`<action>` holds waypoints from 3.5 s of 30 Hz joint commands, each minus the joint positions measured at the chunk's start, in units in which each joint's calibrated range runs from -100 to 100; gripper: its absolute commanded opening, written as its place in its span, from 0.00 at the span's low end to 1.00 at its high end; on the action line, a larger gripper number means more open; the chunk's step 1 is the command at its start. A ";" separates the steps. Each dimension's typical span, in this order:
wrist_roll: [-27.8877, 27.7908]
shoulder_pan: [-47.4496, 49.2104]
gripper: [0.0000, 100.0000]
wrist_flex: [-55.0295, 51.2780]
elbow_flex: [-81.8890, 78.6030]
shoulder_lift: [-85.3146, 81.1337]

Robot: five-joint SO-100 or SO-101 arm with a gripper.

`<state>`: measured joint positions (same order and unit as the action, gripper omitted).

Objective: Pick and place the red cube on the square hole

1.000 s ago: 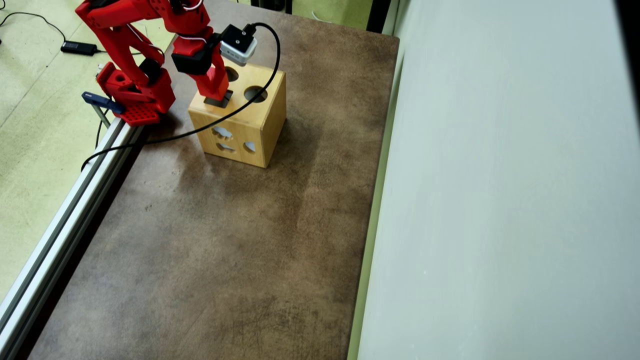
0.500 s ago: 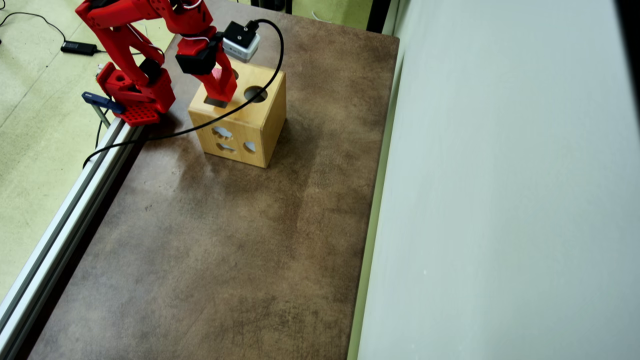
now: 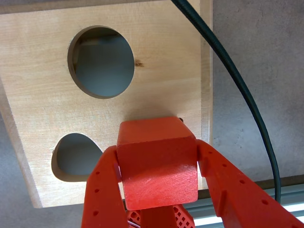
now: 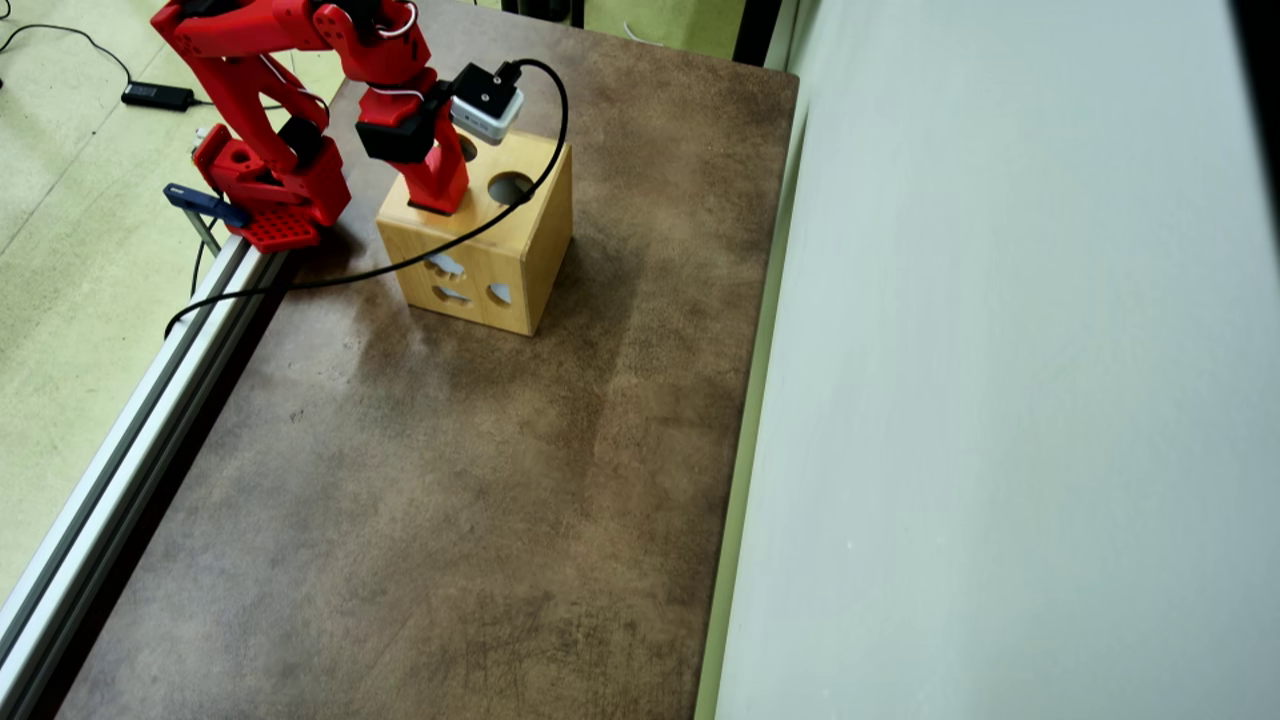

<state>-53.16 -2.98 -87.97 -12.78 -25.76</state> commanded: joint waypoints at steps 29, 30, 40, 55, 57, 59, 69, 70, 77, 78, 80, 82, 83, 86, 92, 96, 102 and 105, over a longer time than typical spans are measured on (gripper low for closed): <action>-0.10 0.38 0.02 0.04 0.16 -0.86; -0.10 0.38 0.02 0.04 0.16 -0.95; -0.05 -0.06 0.02 0.04 0.16 -1.12; -0.10 -0.51 0.02 -0.93 0.16 -1.29; -0.10 -0.51 0.02 -3.42 0.16 -1.29; -0.10 -0.44 0.02 -5.43 0.34 -1.29; -0.05 -0.14 0.02 -4.39 0.88 -0.78; -0.05 -0.21 0.02 -3.34 0.52 -0.61; -0.05 -0.21 0.02 1.48 0.16 -0.27; -0.05 -0.06 0.02 1.48 0.16 -0.27; -0.05 0.01 0.02 1.48 0.16 -0.27; -0.05 0.01 0.02 1.40 0.16 -0.27; -0.05 -0.14 0.02 1.40 0.16 -0.35; -0.05 -0.36 0.02 1.32 0.16 -0.44; -0.20 -0.21 0.02 1.32 0.08 -0.86; -0.20 -0.29 0.02 1.24 -0.10 -0.95; -0.15 -0.44 0.02 1.32 -2.34 -1.20; -0.15 -0.44 0.02 1.40 -2.34 -1.20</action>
<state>-53.16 -3.27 -87.49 -15.03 -26.02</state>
